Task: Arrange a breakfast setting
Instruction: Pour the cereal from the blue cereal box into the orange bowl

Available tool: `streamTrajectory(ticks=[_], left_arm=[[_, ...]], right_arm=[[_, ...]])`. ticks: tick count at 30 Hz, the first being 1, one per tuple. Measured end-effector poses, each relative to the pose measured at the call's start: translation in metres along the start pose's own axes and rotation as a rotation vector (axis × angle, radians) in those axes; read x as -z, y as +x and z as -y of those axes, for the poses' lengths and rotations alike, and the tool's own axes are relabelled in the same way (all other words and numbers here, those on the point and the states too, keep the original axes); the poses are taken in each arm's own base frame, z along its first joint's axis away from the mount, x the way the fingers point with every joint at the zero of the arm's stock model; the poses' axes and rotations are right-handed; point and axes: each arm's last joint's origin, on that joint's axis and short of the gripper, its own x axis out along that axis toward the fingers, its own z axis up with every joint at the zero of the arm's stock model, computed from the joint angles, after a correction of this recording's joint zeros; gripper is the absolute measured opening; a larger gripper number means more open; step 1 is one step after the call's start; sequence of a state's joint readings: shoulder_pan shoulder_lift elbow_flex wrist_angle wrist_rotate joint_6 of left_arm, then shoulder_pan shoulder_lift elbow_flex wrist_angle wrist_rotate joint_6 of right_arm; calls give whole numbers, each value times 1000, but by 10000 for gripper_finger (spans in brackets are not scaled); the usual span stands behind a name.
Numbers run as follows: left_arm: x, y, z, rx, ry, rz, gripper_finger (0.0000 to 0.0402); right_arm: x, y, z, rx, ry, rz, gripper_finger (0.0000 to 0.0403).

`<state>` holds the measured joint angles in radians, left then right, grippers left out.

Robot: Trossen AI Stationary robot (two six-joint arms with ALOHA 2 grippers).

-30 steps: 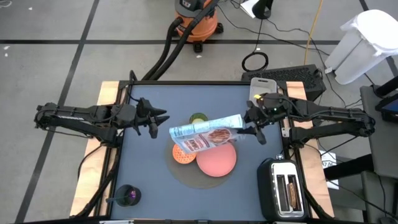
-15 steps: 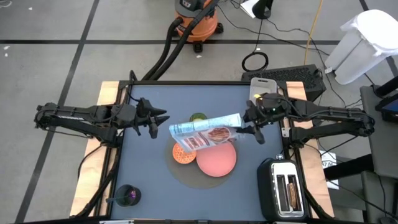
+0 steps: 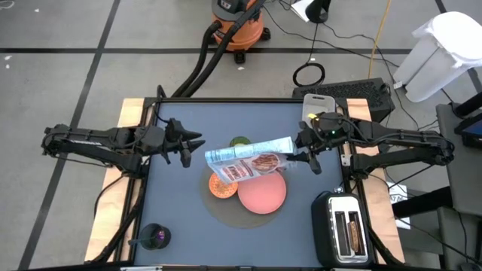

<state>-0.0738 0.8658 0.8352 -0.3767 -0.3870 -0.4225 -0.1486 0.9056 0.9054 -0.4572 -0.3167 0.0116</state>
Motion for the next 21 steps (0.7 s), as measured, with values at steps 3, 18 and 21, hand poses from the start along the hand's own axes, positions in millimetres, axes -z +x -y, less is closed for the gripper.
streamTrajectory(ticks=[3, 18, 21], left_arm=[[0, 0, 0, 0, 0, 0, 157], [0, 0, 0, 0, 24, 0, 157], [0, 0, 0, -1, 26, -3, 157]], right_arm=[[1, 1, 0, 0, 5, -15, 144], [-5, 0, -1, -30, -15, 51, 144], [-3, 0, -1, -30, -6, 27, 144]])
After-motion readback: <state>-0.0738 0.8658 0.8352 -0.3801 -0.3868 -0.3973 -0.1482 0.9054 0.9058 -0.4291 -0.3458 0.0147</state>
